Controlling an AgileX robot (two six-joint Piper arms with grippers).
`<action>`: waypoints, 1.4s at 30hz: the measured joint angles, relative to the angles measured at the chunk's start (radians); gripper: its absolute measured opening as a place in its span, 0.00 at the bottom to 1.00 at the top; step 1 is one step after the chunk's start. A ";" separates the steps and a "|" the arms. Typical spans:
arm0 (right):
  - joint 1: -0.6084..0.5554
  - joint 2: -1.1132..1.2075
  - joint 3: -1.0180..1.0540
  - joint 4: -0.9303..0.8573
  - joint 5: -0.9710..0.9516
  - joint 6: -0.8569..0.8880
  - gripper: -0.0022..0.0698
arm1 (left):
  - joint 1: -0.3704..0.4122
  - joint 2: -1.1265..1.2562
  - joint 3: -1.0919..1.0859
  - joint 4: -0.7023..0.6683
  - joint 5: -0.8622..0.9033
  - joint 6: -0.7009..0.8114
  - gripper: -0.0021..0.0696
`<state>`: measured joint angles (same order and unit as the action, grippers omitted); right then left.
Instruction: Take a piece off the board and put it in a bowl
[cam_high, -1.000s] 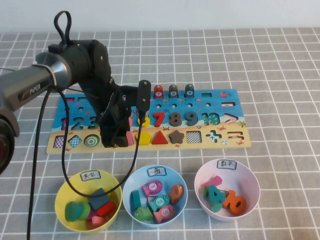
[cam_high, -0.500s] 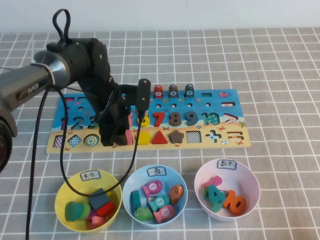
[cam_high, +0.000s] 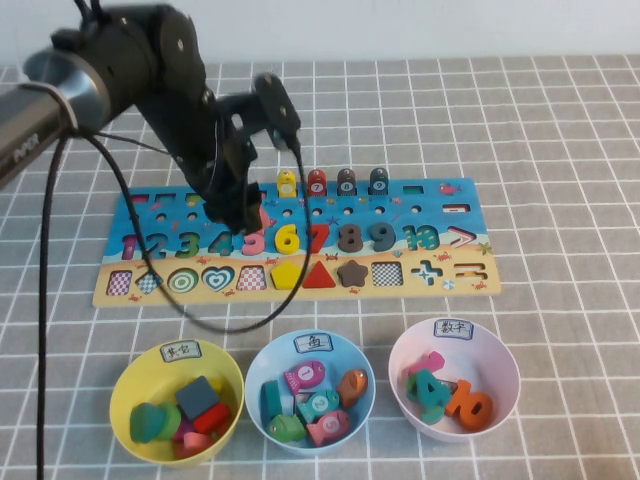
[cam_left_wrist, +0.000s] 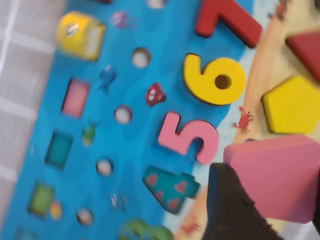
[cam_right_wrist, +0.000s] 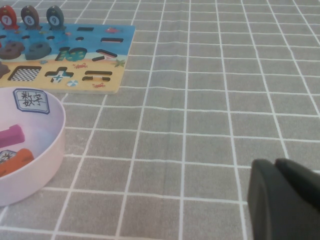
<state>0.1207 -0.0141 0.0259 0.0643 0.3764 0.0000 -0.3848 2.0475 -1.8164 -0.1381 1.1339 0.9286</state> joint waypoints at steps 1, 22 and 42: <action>0.000 0.000 0.000 0.000 0.000 0.000 0.01 | 0.000 -0.007 -0.010 0.000 0.012 -0.063 0.43; 0.000 0.000 0.000 0.000 -0.002 0.000 0.01 | 0.000 -0.209 0.031 -0.032 0.094 -0.643 0.43; 0.000 0.000 0.000 0.000 -0.002 0.000 0.01 | 0.000 -0.966 0.809 -0.032 -0.165 -0.792 0.43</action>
<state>0.1207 -0.0141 0.0259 0.0643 0.3746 0.0000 -0.3848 1.0811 -1.0070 -0.1698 0.9692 0.1368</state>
